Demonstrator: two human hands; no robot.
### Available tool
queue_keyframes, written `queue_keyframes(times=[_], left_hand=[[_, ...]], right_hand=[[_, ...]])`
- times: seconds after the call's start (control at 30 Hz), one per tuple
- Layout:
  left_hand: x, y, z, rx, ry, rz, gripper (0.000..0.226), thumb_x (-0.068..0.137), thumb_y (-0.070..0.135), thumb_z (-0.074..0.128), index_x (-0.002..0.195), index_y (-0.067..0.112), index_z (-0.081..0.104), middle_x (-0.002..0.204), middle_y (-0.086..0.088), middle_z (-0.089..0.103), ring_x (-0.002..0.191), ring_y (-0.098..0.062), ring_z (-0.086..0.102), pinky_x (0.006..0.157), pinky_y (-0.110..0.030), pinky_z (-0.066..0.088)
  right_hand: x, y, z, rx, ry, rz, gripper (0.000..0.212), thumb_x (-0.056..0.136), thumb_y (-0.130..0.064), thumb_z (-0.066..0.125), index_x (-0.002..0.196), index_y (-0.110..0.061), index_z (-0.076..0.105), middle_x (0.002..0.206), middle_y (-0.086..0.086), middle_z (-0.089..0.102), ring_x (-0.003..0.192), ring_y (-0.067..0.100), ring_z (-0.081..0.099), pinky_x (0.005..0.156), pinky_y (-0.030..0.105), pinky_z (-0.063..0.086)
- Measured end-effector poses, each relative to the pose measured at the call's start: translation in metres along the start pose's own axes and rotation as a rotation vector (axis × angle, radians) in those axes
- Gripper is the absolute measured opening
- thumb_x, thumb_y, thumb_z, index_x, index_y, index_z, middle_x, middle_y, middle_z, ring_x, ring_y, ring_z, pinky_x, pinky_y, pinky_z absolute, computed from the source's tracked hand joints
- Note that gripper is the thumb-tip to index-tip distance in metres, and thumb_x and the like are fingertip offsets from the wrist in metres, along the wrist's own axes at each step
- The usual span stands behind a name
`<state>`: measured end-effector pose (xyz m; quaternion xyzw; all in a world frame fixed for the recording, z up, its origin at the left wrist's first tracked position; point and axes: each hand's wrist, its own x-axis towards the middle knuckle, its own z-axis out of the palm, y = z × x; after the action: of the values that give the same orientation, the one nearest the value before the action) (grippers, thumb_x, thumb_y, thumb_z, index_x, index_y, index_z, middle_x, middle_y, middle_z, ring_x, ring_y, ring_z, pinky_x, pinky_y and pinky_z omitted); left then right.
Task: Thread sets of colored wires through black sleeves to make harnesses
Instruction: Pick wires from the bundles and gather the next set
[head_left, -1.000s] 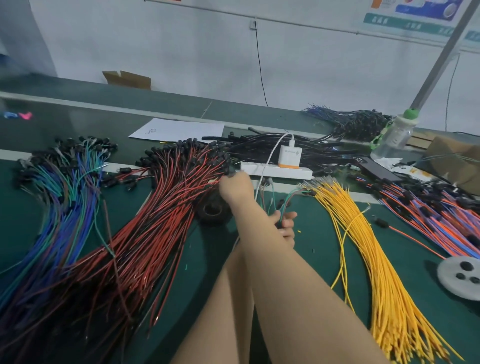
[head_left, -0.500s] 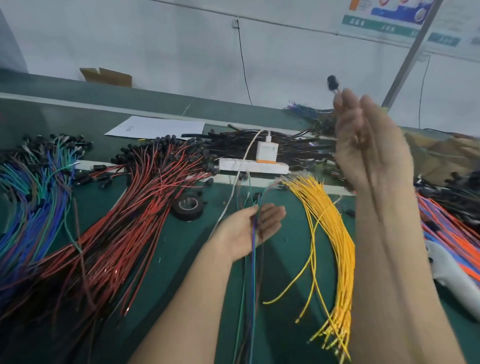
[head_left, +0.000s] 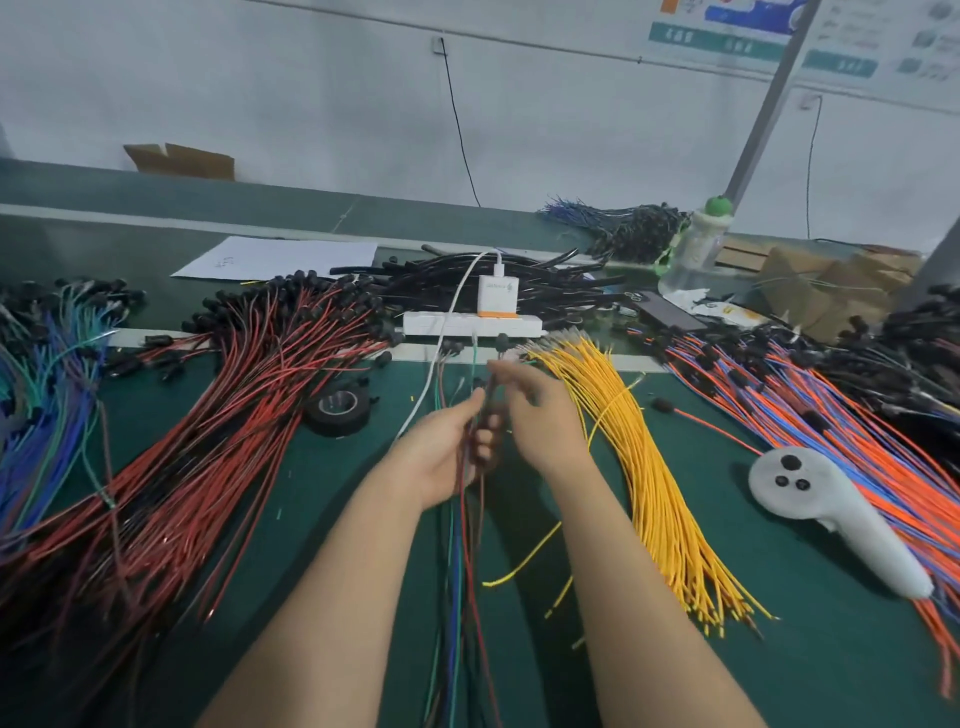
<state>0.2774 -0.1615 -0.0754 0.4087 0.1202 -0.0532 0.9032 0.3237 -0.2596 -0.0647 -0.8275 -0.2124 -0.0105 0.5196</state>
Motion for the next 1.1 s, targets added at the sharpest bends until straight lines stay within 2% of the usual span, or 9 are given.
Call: queue_keyframes(times=[0.07, 0.17, 0.3, 0.43, 0.53, 0.67, 0.8, 0.97, 1.1], left_hand=[[0.001, 0.003, -0.003, -0.118, -0.013, 0.022, 0.028, 0.101, 0.023, 0.036, 0.081, 0.01, 0.051, 0.047, 0.008, 0.037, 0.032, 0.0, 0.03, 0.031, -0.011, 0.023], [0.001, 0.013, -0.009, -0.404, -0.07, 0.128, 0.03, 0.101, 0.022, 0.033, 0.077, 0.012, 0.047, 0.047, 0.008, 0.036, 0.03, -0.003, 0.029, 0.027, -0.014, 0.021], [0.0, 0.018, -0.009, -0.488, -0.11, 0.207, 0.028, 0.102, 0.023, 0.033, 0.082, 0.014, 0.051, 0.057, 0.007, 0.048, 0.034, -0.001, 0.035, 0.028, -0.012, 0.027], [-0.001, 0.004, 0.002, -0.245, -0.024, 0.135, 0.022, 0.101, 0.016, 0.036, 0.095, 0.009, 0.056, 0.057, 0.003, 0.055, 0.034, 0.001, 0.036, 0.031, -0.009, 0.027], [0.001, -0.006, 0.007, -0.045, 0.054, 0.138, 0.021, 0.101, 0.011, 0.038, 0.096, 0.006, 0.058, 0.061, 0.0, 0.063, 0.04, -0.003, 0.046, 0.037, -0.012, 0.037], [0.0, -0.011, 0.01, -0.006, 0.086, 0.149, 0.02, 0.102, 0.009, 0.038, 0.101, 0.002, 0.056, 0.092, -0.012, 0.069, 0.079, -0.019, 0.067, 0.072, -0.027, 0.057], [-0.002, -0.011, 0.012, 0.006, 0.106, 0.092, 0.021, 0.102, 0.01, 0.037, 0.105, 0.002, 0.056, 0.106, -0.019, 0.064, 0.094, -0.028, 0.063, 0.086, -0.034, 0.051], [-0.001, -0.009, 0.014, 0.025, 0.151, 0.09, 0.03, 0.101, 0.009, 0.037, 0.125, -0.003, 0.051, 0.091, -0.013, 0.062, 0.067, -0.017, 0.061, 0.055, -0.023, 0.056], [0.0, -0.008, 0.015, 0.156, 0.24, 0.163, 0.023, 0.101, 0.017, 0.038, 0.099, 0.011, 0.06, 0.078, -0.003, 0.062, 0.055, -0.013, 0.053, 0.045, -0.021, 0.039]], right_hand=[[0.003, 0.005, -0.011, -0.01, 0.101, 0.007, 0.034, 0.097, -0.007, 0.044, 0.121, -0.018, 0.063, 0.111, -0.004, 0.064, 0.091, 0.006, 0.056, 0.075, 0.014, 0.038], [0.003, 0.023, -0.036, -0.319, 0.34, 0.255, 0.027, 0.095, -0.024, 0.052, 0.119, -0.016, 0.062, 0.117, 0.004, 0.065, 0.094, 0.019, 0.056, 0.076, 0.027, 0.04], [0.0, 0.032, -0.042, -0.732, 0.119, 0.506, 0.036, 0.093, -0.039, 0.057, 0.119, -0.015, 0.055, 0.124, 0.011, 0.058, 0.121, 0.034, 0.046, 0.099, 0.042, 0.034], [0.002, 0.031, -0.032, -0.663, 0.16, 0.456, 0.022, 0.095, -0.025, 0.054, 0.112, -0.011, 0.053, 0.113, 0.011, 0.063, 0.11, 0.034, 0.055, 0.095, 0.04, 0.034], [0.003, 0.03, -0.042, -0.399, 0.267, 0.412, 0.021, 0.096, -0.019, 0.052, 0.111, -0.009, 0.063, 0.109, 0.011, 0.066, 0.096, 0.029, 0.057, 0.082, 0.032, 0.04], [0.004, 0.016, -0.044, -0.157, 0.319, 0.268, 0.015, 0.096, -0.018, 0.052, 0.103, -0.011, 0.064, 0.088, 0.0, 0.06, 0.08, 0.016, 0.052, 0.055, 0.019, 0.033], [-0.001, 0.003, -0.032, -0.179, 0.174, 0.207, 0.016, 0.096, -0.017, 0.053, 0.109, -0.01, 0.06, 0.094, 0.001, 0.058, 0.085, 0.017, 0.052, 0.068, 0.022, 0.035], [-0.01, -0.004, -0.02, -0.209, -0.193, 0.157, 0.008, 0.089, -0.015, 0.06, 0.091, -0.011, 0.067, 0.08, 0.005, 0.068, 0.074, 0.019, 0.061, 0.07, 0.028, 0.052], [-0.014, -0.016, -0.013, -0.439, -0.263, 0.066, 0.014, 0.085, -0.012, 0.057, 0.079, -0.005, 0.067, 0.068, 0.004, 0.063, 0.064, 0.017, 0.057, 0.047, 0.017, 0.037]])
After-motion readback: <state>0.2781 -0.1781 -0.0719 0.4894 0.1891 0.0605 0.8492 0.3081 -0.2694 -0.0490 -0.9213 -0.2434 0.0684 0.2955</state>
